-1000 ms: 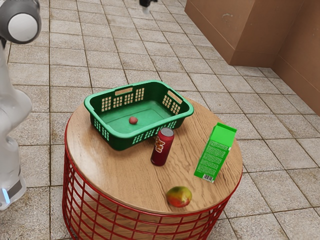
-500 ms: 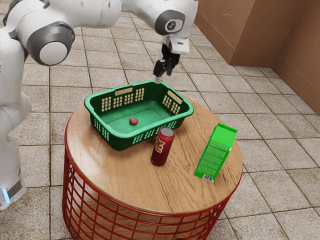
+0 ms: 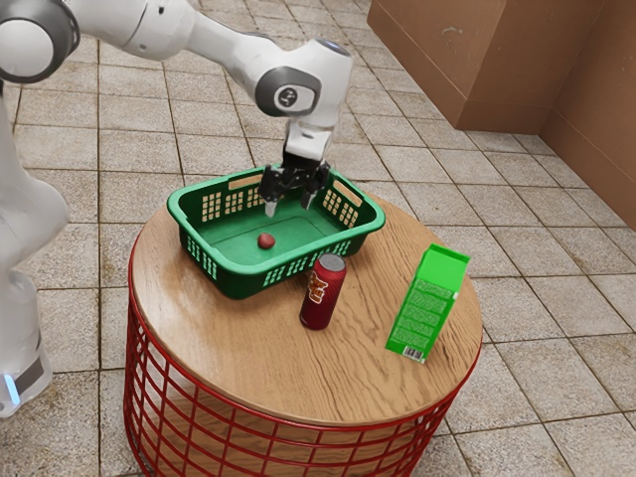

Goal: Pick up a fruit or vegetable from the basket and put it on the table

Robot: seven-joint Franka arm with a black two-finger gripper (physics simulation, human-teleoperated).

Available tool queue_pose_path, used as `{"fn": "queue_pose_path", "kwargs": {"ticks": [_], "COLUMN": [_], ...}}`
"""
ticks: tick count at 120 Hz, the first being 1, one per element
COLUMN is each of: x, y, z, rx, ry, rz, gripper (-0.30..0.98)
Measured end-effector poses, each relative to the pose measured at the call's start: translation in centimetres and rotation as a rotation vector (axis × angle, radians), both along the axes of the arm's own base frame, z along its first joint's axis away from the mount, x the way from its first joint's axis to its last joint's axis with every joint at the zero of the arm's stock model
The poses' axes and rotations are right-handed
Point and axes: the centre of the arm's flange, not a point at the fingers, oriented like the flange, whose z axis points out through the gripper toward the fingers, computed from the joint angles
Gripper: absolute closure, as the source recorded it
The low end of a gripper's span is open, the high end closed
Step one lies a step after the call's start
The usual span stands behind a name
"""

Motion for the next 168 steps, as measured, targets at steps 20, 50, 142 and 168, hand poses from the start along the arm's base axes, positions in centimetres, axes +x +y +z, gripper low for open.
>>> {"fn": "queue_pose_path", "kwargs": {"ticks": [20,50,142,168], "x": [-1.3,-2.2,-3.8,-4.0], "y": [-1.1,-1.9,-4.6,-4.8], "z": [-4.3,-3.1,-6.1,-6.6], "rx": [0.029,0.03,0.073,0.074], "ry": [0.039,-0.022,0.007,0.013], "rz": [-0.058,-0.125,-0.152,-0.146], "gripper": [0.0,0.0,0.02,0.1]}}
